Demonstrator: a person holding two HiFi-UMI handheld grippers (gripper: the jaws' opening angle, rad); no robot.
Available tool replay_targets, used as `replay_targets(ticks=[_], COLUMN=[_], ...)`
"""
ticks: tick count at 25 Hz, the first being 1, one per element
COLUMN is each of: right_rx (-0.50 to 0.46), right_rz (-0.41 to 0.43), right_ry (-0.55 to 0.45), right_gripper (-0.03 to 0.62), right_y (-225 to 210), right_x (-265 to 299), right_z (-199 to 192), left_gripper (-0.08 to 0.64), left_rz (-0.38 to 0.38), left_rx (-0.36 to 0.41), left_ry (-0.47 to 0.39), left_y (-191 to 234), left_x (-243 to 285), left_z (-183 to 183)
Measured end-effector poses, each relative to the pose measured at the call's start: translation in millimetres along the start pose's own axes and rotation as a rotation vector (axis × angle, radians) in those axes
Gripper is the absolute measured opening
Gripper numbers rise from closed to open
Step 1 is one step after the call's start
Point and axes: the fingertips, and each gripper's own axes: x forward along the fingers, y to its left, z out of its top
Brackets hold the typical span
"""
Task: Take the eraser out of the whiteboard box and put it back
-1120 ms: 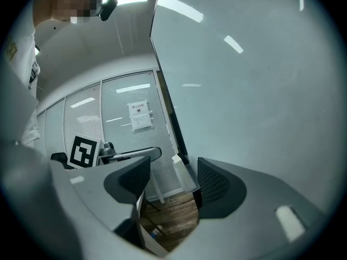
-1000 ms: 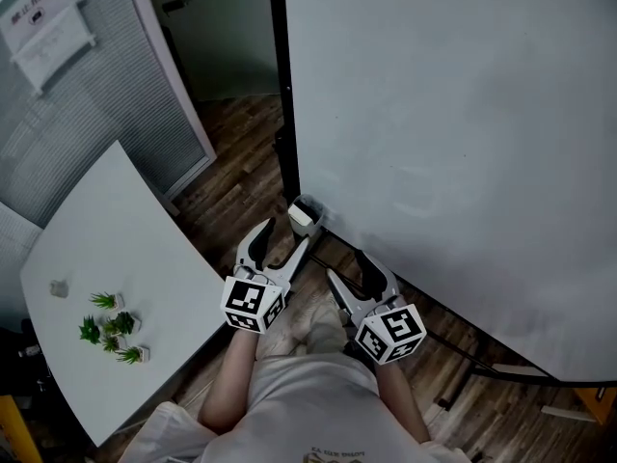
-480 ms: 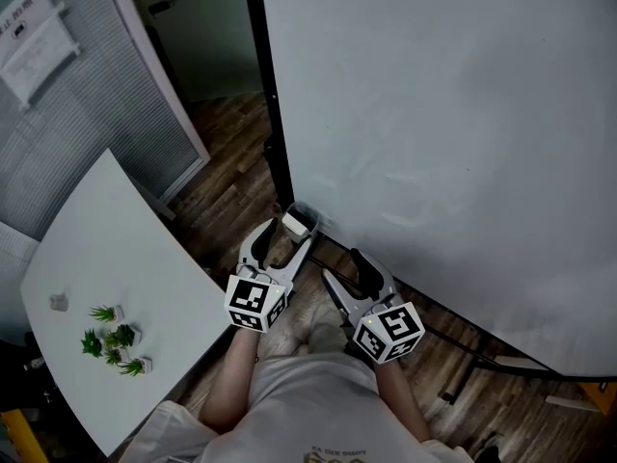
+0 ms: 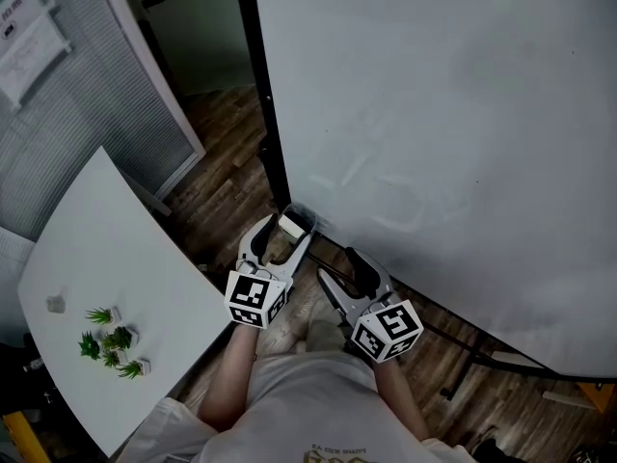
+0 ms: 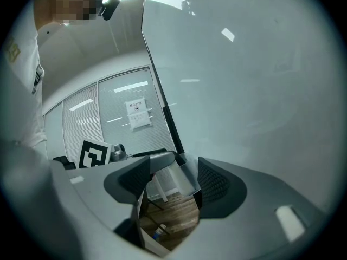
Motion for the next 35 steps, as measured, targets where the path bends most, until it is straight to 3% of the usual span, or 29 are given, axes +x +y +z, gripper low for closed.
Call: replay_targets(ticks=[15, 35], right_rx=[0.015, 0.033], right_rz=[-0.005, 0.004], right_ry=[0.018, 0.026], right_gripper=[0.276, 0.272], right_y=[-10.3, -22.4], right_x=[0.1, 0.7], right_z=[-2.5, -2.7], left_gripper=[0.284, 0.269], left_rz=[-0.012, 0.037], left_rx=[0.026, 0.076], left_ry=[0.020, 0.005], left_y=[-0.7, 4.0], left_x=[19.5, 27.4], left_z=[-6.4, -6.9])
